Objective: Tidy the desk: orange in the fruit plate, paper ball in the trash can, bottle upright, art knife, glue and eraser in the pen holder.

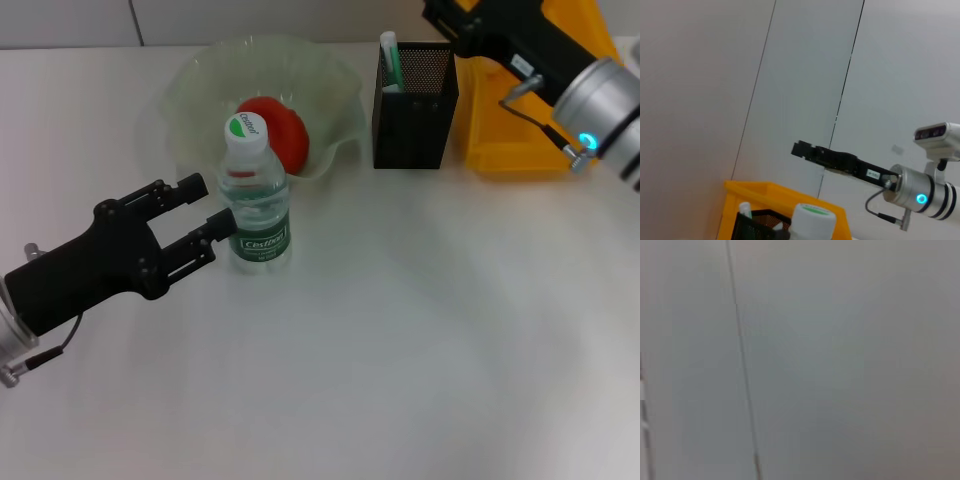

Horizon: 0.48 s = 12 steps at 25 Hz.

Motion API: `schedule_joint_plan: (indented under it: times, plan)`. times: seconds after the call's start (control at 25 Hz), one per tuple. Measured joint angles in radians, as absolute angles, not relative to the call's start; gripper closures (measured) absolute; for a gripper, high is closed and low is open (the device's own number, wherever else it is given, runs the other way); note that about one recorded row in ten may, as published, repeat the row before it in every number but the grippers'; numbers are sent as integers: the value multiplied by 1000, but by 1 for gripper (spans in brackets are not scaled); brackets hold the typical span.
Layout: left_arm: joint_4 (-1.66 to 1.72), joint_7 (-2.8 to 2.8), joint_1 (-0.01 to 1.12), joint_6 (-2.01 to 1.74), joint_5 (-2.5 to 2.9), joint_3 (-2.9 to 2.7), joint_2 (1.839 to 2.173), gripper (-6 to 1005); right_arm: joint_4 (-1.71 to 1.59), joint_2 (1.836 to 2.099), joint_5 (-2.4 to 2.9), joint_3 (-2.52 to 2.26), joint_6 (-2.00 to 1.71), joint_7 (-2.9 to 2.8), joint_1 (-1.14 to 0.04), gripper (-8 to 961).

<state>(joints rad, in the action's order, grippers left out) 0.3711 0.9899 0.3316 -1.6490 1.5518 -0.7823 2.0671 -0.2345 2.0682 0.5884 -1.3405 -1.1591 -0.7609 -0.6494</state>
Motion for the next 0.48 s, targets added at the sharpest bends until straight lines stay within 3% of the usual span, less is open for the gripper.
schedule_joint_plan:
  times: [0.08,0.12,0.16,0.2,0.24,0.32,0.48]
  plan:
    - [374,995,326,-1669,1552,-782,2062,388,-265,2054,635,-1347,-1190,-831,-622,432]
    - [378,1001,322,-1685,1551,-782,2057,388,-337,2019,757,-1348,-1267,-965,-565,418]
    - [384,1009,316,-1705,1553,-782,2050,388,-337,2019,757,-1348,-1267,-965,-565,414]
    - [390,1019,309,-1720,1555,-784,2042,388,-428,1981,915,-1331,-1394,-1099,-493,411]
    - [398,1032,301,-1736,1556,-787,2033,388,-428,1981,915,-1331,-1394,-1099,-493,407]
    - [410,1057,279,-1779,1559,-793,2006,388,-525,1955,1111,-1263,-1566,-1187,-418,400]
    - [438,1066,254,-1834,1585,-795,1984,387,-570,1952,1339,-1132,-1742,-1203,-376,386]
